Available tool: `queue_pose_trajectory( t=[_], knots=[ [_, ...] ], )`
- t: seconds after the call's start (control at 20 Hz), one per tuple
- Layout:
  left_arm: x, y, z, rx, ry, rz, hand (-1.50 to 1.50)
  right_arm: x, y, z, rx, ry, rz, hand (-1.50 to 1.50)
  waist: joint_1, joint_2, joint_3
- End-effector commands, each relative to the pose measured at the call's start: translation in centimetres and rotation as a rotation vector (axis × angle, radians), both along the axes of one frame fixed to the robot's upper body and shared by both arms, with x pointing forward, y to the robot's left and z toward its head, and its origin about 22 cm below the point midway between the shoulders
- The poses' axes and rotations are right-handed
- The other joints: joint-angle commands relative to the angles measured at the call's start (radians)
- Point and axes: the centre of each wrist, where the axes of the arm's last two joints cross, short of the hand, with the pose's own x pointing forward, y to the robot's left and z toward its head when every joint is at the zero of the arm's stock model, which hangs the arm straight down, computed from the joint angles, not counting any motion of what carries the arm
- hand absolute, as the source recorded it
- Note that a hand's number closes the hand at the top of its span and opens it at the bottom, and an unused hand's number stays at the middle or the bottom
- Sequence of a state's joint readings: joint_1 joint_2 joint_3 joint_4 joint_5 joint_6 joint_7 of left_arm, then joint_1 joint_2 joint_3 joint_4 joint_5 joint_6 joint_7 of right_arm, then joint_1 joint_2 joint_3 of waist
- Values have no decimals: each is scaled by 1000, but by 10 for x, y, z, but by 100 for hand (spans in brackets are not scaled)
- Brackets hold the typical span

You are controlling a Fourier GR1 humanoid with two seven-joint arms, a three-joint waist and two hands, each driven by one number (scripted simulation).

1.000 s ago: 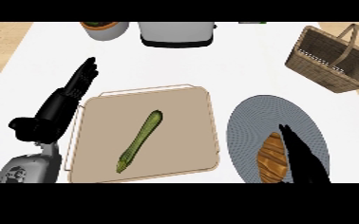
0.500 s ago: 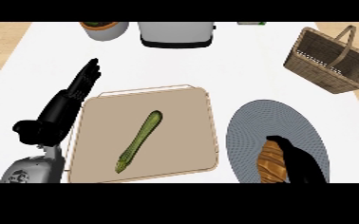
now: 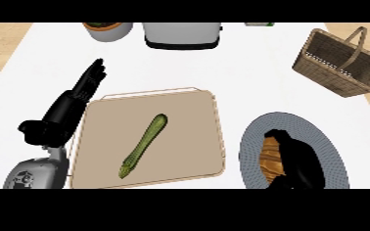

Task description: Pick the croissant from the placemat and place it in the basket

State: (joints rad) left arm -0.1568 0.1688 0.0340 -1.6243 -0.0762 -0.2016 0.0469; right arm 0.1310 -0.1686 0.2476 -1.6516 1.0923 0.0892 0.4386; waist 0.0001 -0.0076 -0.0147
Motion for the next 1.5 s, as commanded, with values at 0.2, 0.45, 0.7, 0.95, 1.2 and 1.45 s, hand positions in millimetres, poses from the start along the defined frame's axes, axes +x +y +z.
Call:
queue_pose_trajectory(
  t=[0.2,0.45,0.7,0.95,1.2,1.45],
  knots=[
    [3,0,-2,-5,16,-17,0,99,94,90,-14,-85,-21,150,24,12,14],
    [9,7,-10,7,-2,-5,0,105,100,123,232,-160,-39,150,9,9,14],
    [7,-1,2,-7,21,-6,0,83,108,169,465,-472,-50,150,7,2,16],
    [5,-3,-10,0,-7,5,0,62,118,231,524,-671,-97,150,-3,3,14],
    [16,15,-5,9,-10,16,0,53,109,263,525,-689,-172,150,-4,6,14],
    [3,4,4,-7,8,-10,0,70,92,308,412,-712,-258,150,0,5,14]
  ],
)
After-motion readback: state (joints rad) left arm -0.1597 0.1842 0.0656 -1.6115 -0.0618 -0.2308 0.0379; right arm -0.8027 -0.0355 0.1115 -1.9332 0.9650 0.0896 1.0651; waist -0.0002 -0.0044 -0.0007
